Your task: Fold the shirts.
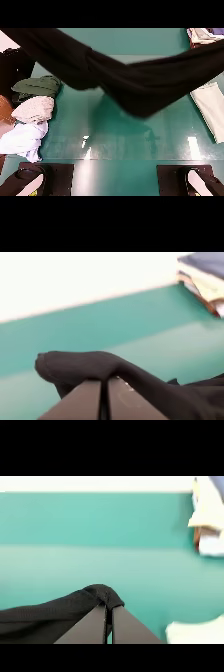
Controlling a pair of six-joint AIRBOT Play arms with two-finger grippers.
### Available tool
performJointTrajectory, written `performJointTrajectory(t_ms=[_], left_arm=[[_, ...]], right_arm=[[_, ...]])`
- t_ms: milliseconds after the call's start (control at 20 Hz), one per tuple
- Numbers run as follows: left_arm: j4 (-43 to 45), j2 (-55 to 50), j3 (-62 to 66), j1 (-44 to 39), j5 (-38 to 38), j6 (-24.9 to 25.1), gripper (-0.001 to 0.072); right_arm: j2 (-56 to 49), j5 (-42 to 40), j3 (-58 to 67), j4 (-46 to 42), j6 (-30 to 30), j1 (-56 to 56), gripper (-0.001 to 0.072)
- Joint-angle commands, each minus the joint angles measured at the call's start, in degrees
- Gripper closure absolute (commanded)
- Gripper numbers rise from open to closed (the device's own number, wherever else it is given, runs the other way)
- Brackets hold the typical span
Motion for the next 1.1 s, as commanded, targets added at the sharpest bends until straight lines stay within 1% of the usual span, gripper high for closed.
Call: performJointTrajectory(t_ms=[0,50,150,250,350,400,450,500,600,650,700,800,850,900,950,1050], left_arm=[[-1.6,-2.1,-3.8,0.0,-10.3,-1.2,0.0683],[-2.2,-2.6,-7.0,0.0,-11.9,-1.2,0.0683],[-2.6,-2.8,-15.7,0.0,-12.0,-1.2,0.0682],[-2.6,-2.8,-25.6,0.0,-9.9,-1.1,0.0682],[-2.5,-2.8,-35.3,0.0,-5.1,-0.7,0.0682],[-2.4,-2.8,-39.5,0.0,-2.3,-0.7,0.0682],[-1.9,-2.8,-43.2,0.0,0.3,-0.7,0.0682],[-1.6,-2.8,-45.7,0.0,2.0,-0.7,0.0682],[-0.5,-2.8,-48.3,0.0,2.5,-0.7,0.0682],[0.2,-2.8,-48.4,0.0,2.4,-0.7,0.0682],[0.3,-2.8,-48.4,0.0,2.5,-0.7,0.0682],[0.3,-2.8,-48.4,0.0,2.6,-0.7,0.0682],[0.2,-2.8,-48.4,0.0,2.8,-0.7,0.0682],[0.2,-2.8,-48.4,0.0,3.5,-0.7,0.0682],[0.2,-2.8,-48.4,0.0,4.2,-0.7,0.0682],[-0.2,-2.8,-48.4,0.0,5.5,-0.7,0.0682]], right_arm=[[-6.1,7.5,0.5,-0.1,1.7,1.8,0.0696],[-8.6,7.0,-1.0,-0.2,1.7,3.7,0.0696],[-13.8,3.6,-5.9,-0.4,1.7,7.6,0.0695],[-19.2,-1.4,-10.9,-0.4,1.7,11.1,0.0695],[-24.4,-6.8,-13.8,-0.4,1.7,13.3,0.0684],[-26.6,-8.0,-14.1,-0.3,1.7,13.8,0.0493],[-28.8,-7.4,-13.7,-0.2,1.7,13.8,0.0162],[-30.4,-4.9,-12.7,-0.2,1.7,13.7,0.0131],[-31.5,1.3,-12.7,-0.4,1.5,12.4,0.0139],[-30.9,2.9,-14.8,-0.5,1.2,11.7,0.0142],[-29.2,3.0,-18.5,-0.5,1.2,11.1,0.0163],[-24.6,2.0,-28.2,-0.4,1.3,10.6,0.0169],[-22.3,1.9,-33.2,-0.3,1.3,10.6,0.0218],[-20.1,1.9,-38.1,0.1,1.3,10.8,0.0249],[-18.1,1.9,-43.2,0.2,1.3,11.0,0.0262],[-15.3,1.6,-51.4,0.3,1.3,12.1,0.0263]])
